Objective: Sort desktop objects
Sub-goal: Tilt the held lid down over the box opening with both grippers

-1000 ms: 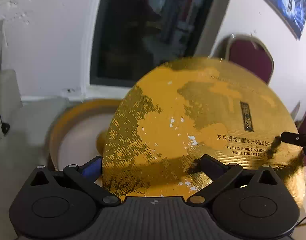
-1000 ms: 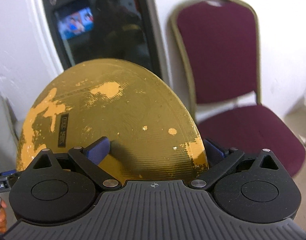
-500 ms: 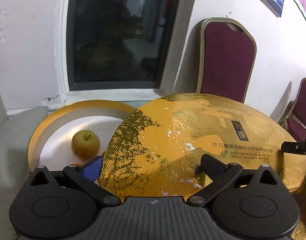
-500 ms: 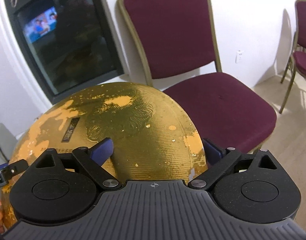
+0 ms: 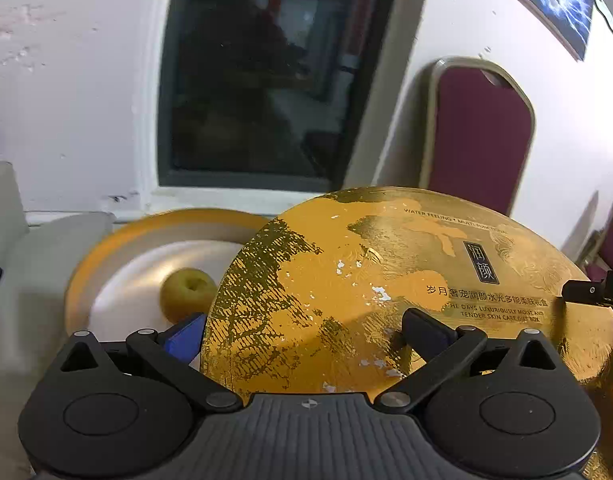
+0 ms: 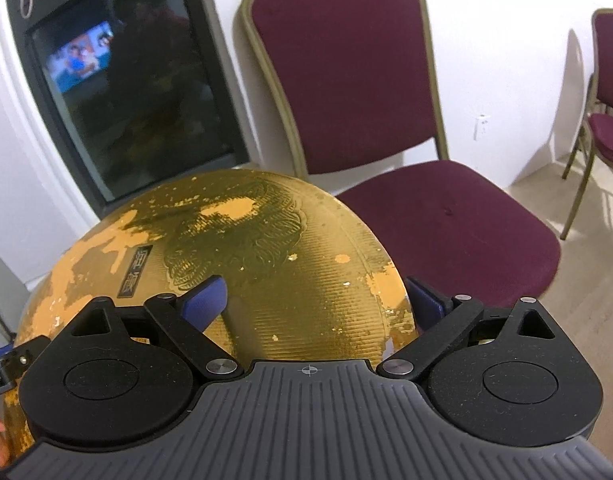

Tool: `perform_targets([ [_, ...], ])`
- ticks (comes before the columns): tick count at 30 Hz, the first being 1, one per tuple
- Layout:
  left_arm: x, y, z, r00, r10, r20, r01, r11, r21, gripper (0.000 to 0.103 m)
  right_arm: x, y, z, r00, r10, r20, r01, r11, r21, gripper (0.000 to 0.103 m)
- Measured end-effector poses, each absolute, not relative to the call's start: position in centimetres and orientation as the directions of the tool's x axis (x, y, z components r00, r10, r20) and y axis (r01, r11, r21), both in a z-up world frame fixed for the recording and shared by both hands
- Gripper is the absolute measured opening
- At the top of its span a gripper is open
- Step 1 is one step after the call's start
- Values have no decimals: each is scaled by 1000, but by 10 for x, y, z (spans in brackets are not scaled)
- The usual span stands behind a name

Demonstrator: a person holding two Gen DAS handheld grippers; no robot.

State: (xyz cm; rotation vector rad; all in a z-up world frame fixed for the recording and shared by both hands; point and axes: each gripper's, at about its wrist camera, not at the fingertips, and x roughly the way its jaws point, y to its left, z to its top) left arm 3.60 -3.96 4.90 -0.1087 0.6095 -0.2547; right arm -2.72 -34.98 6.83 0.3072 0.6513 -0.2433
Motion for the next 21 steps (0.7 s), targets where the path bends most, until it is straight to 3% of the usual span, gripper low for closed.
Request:
perform_targets([
  [14,57,47,50,868,-43,-494,-14,994,-111,101,76,-262,55,812,76,-579,104,956,273,97],
  [21,86,77,37,873,12,-487,-72,992,-105,101,126,-226,37,804,155,-574,33,952,305,97],
])
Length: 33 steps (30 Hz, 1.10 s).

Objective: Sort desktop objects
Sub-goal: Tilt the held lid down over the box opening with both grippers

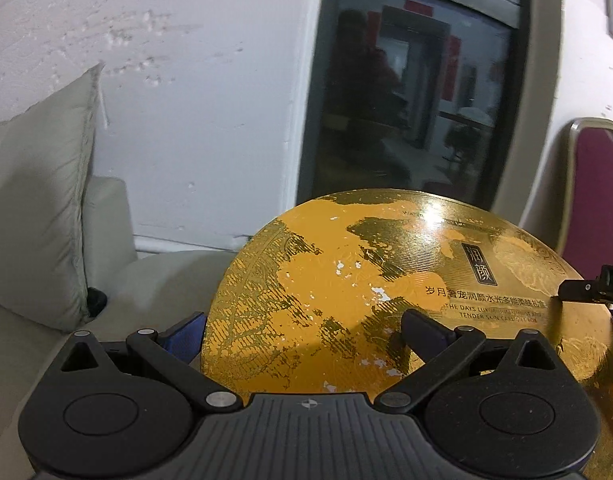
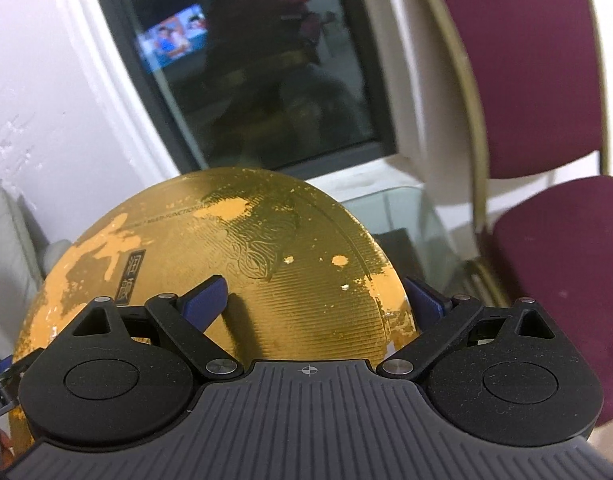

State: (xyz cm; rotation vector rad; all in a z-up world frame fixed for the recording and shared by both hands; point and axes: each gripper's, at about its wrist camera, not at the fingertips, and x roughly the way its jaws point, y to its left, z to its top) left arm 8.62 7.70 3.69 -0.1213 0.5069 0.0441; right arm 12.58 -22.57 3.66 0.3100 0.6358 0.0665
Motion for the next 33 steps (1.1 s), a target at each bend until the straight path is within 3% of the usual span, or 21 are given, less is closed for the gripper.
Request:
perform_targets([
  [13,157,94,4,841,15,-541,-91,989,-113,101,209,-195,7,775,178,-606,13,955,297,97],
  [33,177,93,-23,800,26,-600,-114,987,-110,101,250,-189,-32,710,166,-684,35,962,271,97],
])
